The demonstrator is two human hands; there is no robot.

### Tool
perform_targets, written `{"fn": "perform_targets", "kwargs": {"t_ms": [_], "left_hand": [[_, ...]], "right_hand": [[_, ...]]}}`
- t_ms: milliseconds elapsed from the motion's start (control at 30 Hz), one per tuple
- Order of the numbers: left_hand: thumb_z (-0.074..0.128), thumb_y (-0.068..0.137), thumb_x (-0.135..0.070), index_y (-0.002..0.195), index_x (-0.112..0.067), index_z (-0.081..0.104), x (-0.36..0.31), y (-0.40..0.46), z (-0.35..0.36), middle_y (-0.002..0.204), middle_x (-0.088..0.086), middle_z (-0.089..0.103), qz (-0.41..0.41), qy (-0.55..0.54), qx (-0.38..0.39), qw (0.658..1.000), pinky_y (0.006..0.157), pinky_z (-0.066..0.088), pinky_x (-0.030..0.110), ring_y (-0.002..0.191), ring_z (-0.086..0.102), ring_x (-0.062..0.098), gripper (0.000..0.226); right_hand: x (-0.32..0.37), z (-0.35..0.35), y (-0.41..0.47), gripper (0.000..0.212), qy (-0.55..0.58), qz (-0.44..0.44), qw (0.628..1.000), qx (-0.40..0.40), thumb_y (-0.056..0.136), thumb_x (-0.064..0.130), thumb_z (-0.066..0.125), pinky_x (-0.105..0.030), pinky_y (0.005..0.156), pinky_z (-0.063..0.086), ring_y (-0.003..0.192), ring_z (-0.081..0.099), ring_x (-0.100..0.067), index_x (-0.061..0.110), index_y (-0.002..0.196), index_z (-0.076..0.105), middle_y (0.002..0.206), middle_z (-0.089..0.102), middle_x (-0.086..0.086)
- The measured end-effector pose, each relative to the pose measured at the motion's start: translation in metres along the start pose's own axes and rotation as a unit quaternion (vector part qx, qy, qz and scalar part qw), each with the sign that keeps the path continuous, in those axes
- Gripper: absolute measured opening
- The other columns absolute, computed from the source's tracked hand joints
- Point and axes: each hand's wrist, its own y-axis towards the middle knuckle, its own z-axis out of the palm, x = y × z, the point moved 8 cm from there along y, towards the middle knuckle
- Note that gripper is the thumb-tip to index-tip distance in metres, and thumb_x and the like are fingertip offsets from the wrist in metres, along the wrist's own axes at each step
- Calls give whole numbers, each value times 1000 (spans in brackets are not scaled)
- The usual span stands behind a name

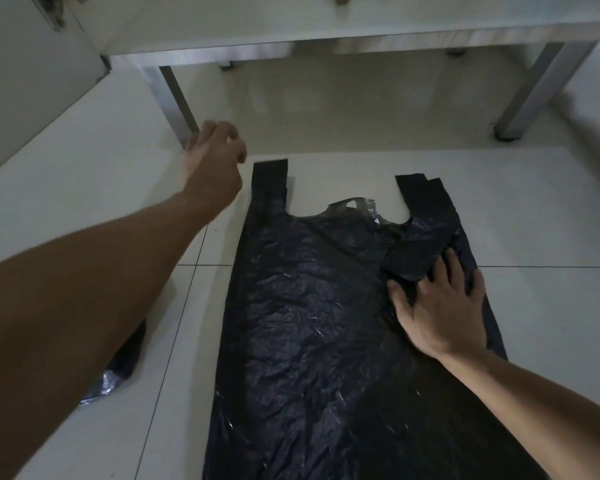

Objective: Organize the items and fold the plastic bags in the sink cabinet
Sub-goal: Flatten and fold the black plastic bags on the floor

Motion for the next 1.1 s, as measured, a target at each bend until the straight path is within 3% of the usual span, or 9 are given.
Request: {"fn": "perform_targets", "kwargs": {"t_ms": [67,233,333,433,600,800,900,1000,1100], "left_hand": [[55,69,8,102,-3,64,-4,-24,2,128,17,52,-56,-53,5,997,97,36,45,122,45,36,37],[25,96,-48,148,-10,28,-87,-101,33,160,13,11,28,-81,186,979,120,5,49,148,3,29,65],[5,88,-71,153,-9,-2,-113,-152,54,160,11,-15,-47,-73,275,957,120,-4,49,146,-17,28,89],[-1,75,-85,152,-12,-12,-114,-188,65,159,10,-20,-129,-60,318,938,117,-9,55,145,-21,32,106],[-2,74,-87,152,-14,-15,-111,-190,67,159,9,-21,-143,-36,311,939,115,-10,58,145,-21,34,107],[-3,75,-86,152,-13,-15,-111,-189,64,158,10,-22,-140,-33,306,941,116,-8,58,145,-19,35,107],[-3,75,-86,151,-12,-16,-112,-188,65,158,10,-23,-142,-37,305,941,116,-7,59,145,-20,35,107],[-2,77,-83,151,-12,-16,-112,-188,64,158,10,-22,-141,-37,299,943,116,-8,58,145,-19,34,104],[-1,82,-78,151,-13,-16,-111,-190,65,158,9,-23,-139,-33,297,944,116,-8,57,145,-20,33,97]], "right_hand": [[0,0,0,71,1,1,1000,1,92,67,14,-60,115,19,147,19,-29,26,148,31,154,35,-7],[-1,2,0,71,-2,6,1000,6,91,66,15,-60,115,18,147,19,-30,26,147,32,154,35,-8],[-1,2,1,72,-9,9,1000,13,92,66,14,-59,115,17,148,17,-29,25,149,31,154,35,-8],[0,2,-1,72,-8,11,999,42,91,67,15,-59,116,15,148,14,-29,26,149,30,156,31,-7],[3,-25,35,64,-72,8,995,64,83,65,35,-55,106,27,127,40,-31,24,128,54,132,50,-7],[-20,-57,124,66,93,108,980,141,94,35,40,-56,110,19,139,31,-36,35,154,13,159,25,-2],[-11,-70,127,61,135,123,981,63,93,25,38,-51,109,25,136,37,-34,28,152,23,154,35,-4],[23,-71,84,48,122,15,991,-46,93,28,38,-46,104,37,129,47,-32,18,139,43,142,49,-10],[42,-21,25,60,78,-81,993,40,100,49,28,-52,119,15,149,15,-28,24,154,21,162,16,-6]]}}
